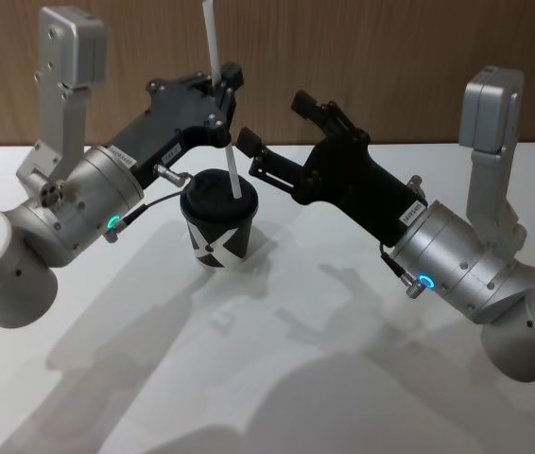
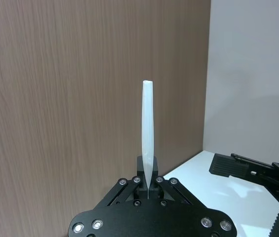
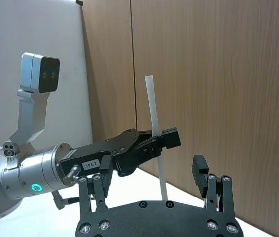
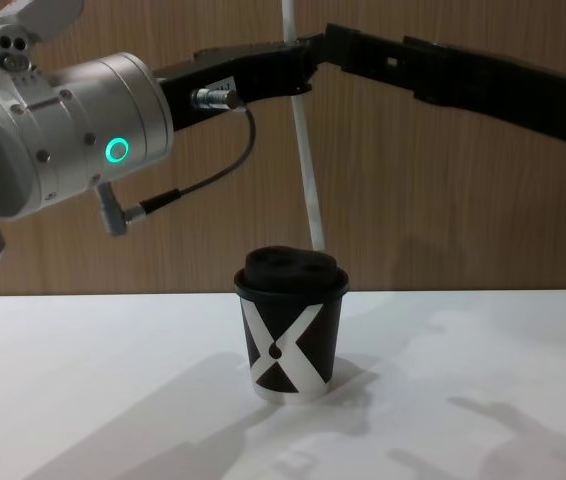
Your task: Pick up the straw with one hand, pass it to the other hand, and insert it into the cup.
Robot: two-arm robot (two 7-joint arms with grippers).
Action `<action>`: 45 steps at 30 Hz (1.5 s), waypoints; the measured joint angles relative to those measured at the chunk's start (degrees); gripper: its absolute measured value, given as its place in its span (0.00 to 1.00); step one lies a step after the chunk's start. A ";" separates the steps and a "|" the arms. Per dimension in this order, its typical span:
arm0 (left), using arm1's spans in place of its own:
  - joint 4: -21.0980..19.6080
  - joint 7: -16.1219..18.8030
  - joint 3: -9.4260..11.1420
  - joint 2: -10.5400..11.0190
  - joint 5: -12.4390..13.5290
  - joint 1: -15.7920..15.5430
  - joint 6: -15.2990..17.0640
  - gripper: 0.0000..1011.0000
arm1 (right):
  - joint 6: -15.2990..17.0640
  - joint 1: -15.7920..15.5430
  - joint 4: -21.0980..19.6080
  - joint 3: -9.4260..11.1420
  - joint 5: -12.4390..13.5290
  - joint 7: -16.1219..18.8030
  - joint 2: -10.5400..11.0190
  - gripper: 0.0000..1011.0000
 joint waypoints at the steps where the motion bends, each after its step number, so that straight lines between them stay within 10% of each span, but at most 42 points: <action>1: 0.03 0.00 -0.03 -0.10 0.11 0.01 -0.10 0.00 | 0.00 0.00 0.00 0.00 0.01 0.00 0.00 0.99; 45: 6.04 -1.81 -0.69 -3.16 3.53 -0.98 -2.68 0.00 | 0.00 0.00 0.00 0.00 0.00 0.00 0.00 0.99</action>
